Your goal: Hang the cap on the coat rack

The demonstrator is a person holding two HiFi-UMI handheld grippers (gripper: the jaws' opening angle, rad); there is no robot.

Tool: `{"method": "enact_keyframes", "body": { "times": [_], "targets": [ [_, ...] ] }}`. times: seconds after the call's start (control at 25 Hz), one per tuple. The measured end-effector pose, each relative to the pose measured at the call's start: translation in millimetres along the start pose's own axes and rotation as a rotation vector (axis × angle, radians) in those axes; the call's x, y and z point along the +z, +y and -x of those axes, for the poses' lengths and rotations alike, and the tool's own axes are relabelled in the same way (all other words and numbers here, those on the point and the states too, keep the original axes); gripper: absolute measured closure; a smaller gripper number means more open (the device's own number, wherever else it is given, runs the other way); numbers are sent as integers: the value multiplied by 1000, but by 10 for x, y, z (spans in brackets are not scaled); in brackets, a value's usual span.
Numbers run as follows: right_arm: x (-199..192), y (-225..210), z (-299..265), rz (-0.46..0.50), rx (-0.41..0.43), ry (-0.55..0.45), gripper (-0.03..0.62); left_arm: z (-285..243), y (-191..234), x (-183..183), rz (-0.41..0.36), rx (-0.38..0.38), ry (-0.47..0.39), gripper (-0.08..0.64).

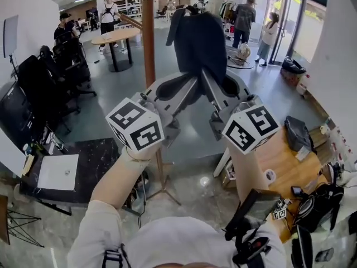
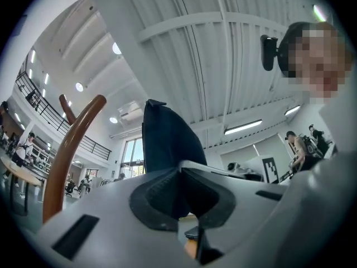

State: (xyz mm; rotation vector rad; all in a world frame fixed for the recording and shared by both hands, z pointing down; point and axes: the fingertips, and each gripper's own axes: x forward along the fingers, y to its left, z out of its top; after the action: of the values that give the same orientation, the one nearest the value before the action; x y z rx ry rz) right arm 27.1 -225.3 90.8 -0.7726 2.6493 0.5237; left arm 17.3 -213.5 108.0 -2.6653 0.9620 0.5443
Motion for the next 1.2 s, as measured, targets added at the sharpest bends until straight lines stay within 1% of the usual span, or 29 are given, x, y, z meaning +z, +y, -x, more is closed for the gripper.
{"method": "enact_keyframes", "body": {
  "times": [0.08, 0.28, 0.52, 0.68, 0.84, 1.2],
  "targets": [
    [109, 7, -138, 13, 16, -1, 561, -30, 61, 114, -8, -4, 3, 551],
    [292, -9, -420, 60, 23, 8, 561, -7, 286, 358, -42, 30, 5, 551],
    [397, 9, -699, 98, 36, 40, 561, 9, 489, 544, -46, 50, 18, 551],
    [340, -36, -913, 119, 40, 73, 561, -3, 698, 546, -38, 66, 42, 551],
    [210, -95, -1079, 116, 43, 102, 561, 4, 899, 470, -24, 84, 68, 551],
    [13, -117, -1323, 116, 72, 147, 561, 70, 1171, 376, 17, 111, 76, 551]
  ]
}}
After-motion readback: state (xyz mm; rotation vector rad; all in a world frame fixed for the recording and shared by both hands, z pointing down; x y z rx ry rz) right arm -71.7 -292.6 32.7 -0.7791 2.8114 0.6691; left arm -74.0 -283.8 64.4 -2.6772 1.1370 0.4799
